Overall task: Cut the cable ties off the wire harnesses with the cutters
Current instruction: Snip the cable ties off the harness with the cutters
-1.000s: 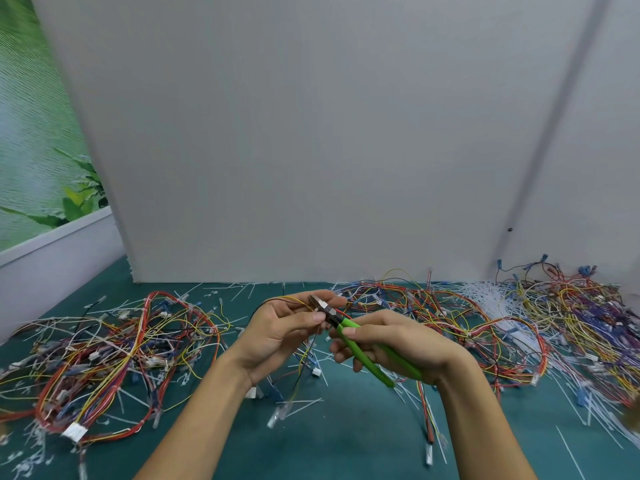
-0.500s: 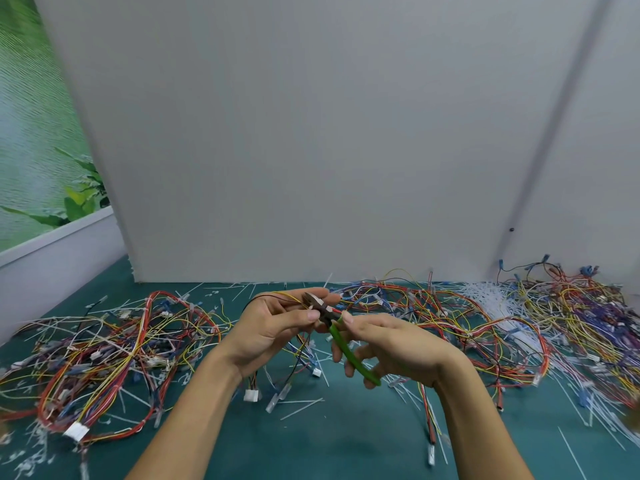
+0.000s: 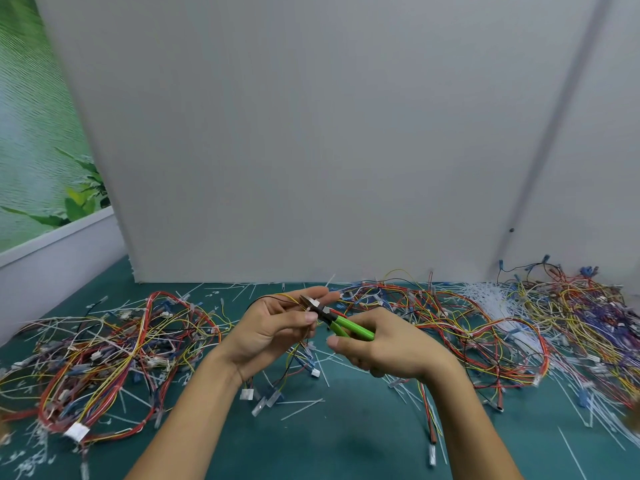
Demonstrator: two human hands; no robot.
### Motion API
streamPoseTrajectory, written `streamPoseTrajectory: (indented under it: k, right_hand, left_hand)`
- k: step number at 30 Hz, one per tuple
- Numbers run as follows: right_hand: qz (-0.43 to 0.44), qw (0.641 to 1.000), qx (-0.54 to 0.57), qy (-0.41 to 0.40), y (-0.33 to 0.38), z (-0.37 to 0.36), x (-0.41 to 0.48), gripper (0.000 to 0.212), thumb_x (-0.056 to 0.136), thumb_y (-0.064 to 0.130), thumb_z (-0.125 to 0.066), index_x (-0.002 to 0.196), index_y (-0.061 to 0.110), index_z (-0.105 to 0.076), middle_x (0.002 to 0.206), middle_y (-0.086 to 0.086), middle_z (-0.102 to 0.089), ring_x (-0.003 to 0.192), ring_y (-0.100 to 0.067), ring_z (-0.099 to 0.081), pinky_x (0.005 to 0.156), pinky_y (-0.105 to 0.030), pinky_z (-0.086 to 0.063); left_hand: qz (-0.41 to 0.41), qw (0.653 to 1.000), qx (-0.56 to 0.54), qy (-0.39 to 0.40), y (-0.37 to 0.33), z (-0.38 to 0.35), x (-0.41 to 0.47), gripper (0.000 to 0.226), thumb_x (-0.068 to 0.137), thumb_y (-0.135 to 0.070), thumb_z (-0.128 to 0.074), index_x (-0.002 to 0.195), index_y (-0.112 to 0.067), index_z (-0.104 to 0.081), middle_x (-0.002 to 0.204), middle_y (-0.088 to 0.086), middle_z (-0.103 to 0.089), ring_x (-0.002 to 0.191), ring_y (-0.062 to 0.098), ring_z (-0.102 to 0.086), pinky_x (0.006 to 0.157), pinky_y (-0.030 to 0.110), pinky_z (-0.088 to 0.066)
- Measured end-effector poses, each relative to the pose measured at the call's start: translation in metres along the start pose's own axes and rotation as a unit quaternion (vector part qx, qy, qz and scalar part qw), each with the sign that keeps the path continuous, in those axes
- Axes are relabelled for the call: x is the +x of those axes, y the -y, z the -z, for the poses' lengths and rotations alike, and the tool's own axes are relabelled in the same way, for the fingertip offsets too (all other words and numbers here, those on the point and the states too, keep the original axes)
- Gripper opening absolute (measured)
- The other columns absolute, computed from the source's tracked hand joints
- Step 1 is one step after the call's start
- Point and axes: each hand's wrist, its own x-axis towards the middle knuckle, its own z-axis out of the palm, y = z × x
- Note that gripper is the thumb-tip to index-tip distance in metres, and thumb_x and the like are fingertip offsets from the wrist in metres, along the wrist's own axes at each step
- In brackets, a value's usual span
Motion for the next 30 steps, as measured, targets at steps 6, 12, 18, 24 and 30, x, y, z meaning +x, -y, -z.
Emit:
streamPoseTrajectory:
  k: [6,12,18,24,30]
  right_hand:
    - [0.011,0.997,-0.062,-0.052,-0.008,-0.003,0.008,0.062,0.081,0.069,-0.071,0.078,0.009,-0.053,0.061,-0.001,-0.046,0.054,-0.017,-0.039,0.056,-0.03,-0.034]
    - [0.023,0.996,-0.06,-0.054,-0.011,-0.004,0.01,0.058,0.081,0.068,-0.072,0.075,0.013,-0.056,0.059,0.001,-0.048,0.052,-0.016,-0.042,0.054,-0.028,-0.036]
    - [0.032,0.997,-0.05,-0.041,-0.011,-0.004,0.009,0.057,0.082,0.063,-0.072,0.077,0.009,-0.055,0.059,0.0,-0.053,0.052,-0.016,-0.046,0.055,-0.029,-0.039]
    - [0.067,0.998,0.02,-0.003,-0.003,0.002,-0.001,0.054,0.088,0.053,-0.071,0.087,0.0,-0.068,0.06,-0.003,-0.061,0.052,-0.019,-0.054,0.051,-0.029,-0.048]
    - [0.044,0.999,-0.027,-0.011,0.001,0.011,-0.008,0.036,0.099,0.038,-0.068,0.083,0.007,-0.075,0.069,0.004,-0.073,0.062,-0.008,-0.066,0.06,-0.024,-0.054]
  left_hand:
    - [0.009,1.0,-0.001,0.009,-0.001,0.002,0.0,0.043,0.083,0.006,-0.064,0.126,0.0,-0.066,0.139,0.018,-0.061,0.091,0.015,-0.07,0.075,0.025,-0.054]
    - [0.024,0.999,0.018,0.023,-0.002,0.004,-0.001,0.044,0.083,0.0,-0.069,0.127,-0.01,-0.069,0.143,0.012,-0.059,0.125,0.029,-0.042,0.083,0.021,-0.048]
    - [0.021,0.999,0.021,0.02,-0.001,0.003,-0.001,0.044,0.083,0.002,-0.067,0.126,-0.01,-0.069,0.142,0.012,-0.059,0.131,0.032,-0.034,0.084,0.022,-0.045]
    - [0.005,0.999,0.038,0.029,-0.002,-0.004,-0.003,0.044,0.084,0.0,-0.065,0.126,-0.014,-0.07,0.144,0.01,-0.058,0.119,0.022,-0.047,0.079,0.024,-0.04]
    - [0.0,0.997,0.065,0.04,-0.004,-0.003,-0.004,0.046,0.086,0.002,-0.065,0.13,-0.012,-0.067,0.144,0.01,-0.058,0.141,0.023,-0.044,0.084,0.029,-0.039]
